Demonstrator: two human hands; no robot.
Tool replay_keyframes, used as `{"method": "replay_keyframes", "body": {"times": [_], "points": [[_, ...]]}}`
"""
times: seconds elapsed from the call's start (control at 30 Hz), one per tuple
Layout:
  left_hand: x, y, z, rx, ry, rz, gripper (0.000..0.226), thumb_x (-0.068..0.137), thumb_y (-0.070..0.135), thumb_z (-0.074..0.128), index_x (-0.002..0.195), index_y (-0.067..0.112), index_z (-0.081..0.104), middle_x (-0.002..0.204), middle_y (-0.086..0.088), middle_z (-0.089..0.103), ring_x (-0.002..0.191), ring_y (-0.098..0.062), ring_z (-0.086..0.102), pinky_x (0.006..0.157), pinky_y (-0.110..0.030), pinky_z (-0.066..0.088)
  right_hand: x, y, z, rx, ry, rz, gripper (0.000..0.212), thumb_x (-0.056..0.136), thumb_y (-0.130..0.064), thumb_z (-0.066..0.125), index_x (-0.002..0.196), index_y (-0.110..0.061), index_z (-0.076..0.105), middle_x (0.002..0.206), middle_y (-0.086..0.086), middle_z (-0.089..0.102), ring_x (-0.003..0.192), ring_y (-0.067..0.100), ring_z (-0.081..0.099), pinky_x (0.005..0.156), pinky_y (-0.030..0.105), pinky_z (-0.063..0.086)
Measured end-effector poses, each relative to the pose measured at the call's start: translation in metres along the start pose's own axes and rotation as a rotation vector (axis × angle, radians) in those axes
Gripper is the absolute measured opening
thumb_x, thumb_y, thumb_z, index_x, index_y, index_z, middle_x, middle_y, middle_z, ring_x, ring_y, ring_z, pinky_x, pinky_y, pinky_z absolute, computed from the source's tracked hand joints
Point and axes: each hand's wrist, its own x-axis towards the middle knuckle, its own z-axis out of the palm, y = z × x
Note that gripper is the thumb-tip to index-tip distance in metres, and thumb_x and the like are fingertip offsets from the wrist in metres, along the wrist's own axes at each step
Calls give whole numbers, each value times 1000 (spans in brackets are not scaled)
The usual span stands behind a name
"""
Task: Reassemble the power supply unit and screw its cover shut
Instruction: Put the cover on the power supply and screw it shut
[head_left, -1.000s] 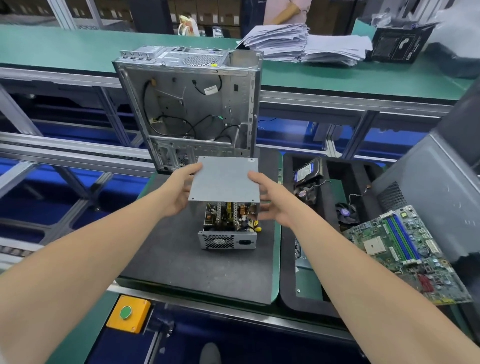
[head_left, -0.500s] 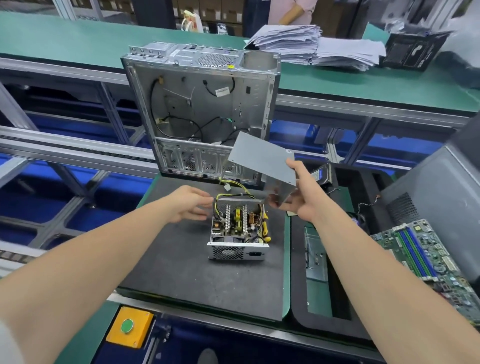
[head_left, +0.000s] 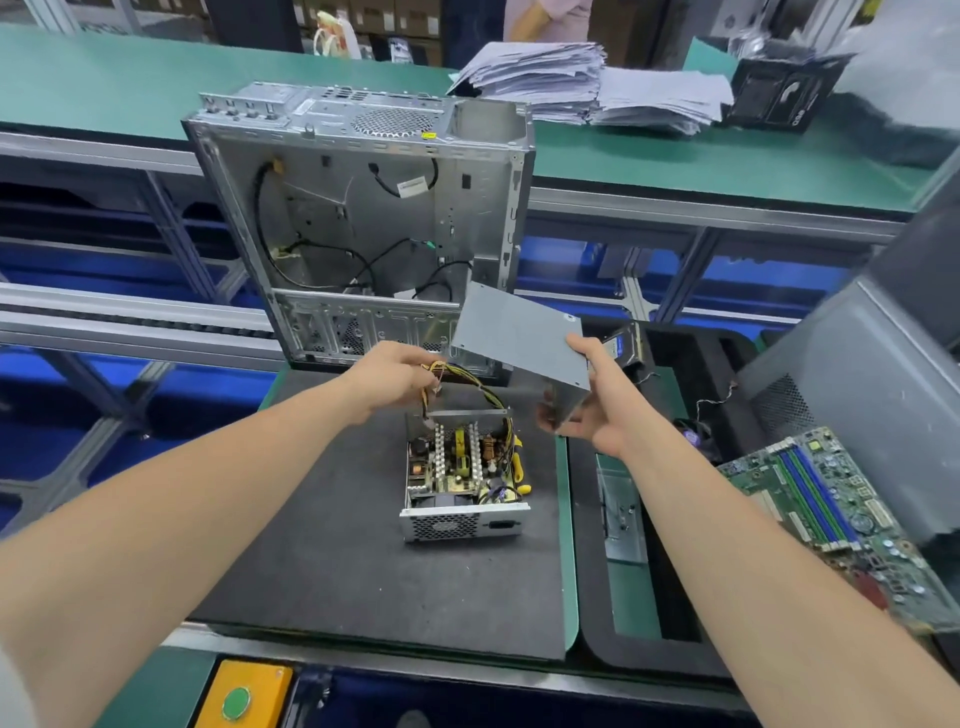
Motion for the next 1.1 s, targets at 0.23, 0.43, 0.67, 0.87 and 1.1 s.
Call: {"method": "replay_keyframes", "body": {"times": [0.23,0.43,0.67,0.87,1.1], "points": [[12,-8,-1,322,91,118,35,102,2,49,129,18,66,86,7,76,82,-15,73,64,-21,48,1,4,-8,-47,-10,4,75,71,-59,84,124,-9,67,85,14,72,77,37,74,79,52,61],[20,-11,-22,344,-1,118,32,106,5,45,115,23,71,88,1,74,54,-20,63,48,-24,48,3,8,-15,-77,19,0,72,70,-59,86,120,-10,68,82,12,78,83,38,78,74,49,62],[28,-28,-14,557,128,140,20,93,7,72,99,25,71,87,7,76,88,-13,70,84,-34,57,6,14,-11,-80,1,30,66,70,-57,87,115,-10,75,104,18,74,86,41,75,78,53,62],[31,-43,10,113,217,-224,13,90,20,79,88,9,73,89,-10,78,69,-20,74,51,-28,58,4,24,-13,-183,-80,36,56,74,-55,85,113,-15,78,108,18,73,91,38,75,80,56,62],[25,-51,18,-269,-51,-360,34,99,26,63,127,9,68,126,-14,69,117,-32,63,101,-45,54,0,39,-11,-246,-129,68,60,73,-60,82,119,-21,77,118,17,75,107,37,74,82,57,62]]}}
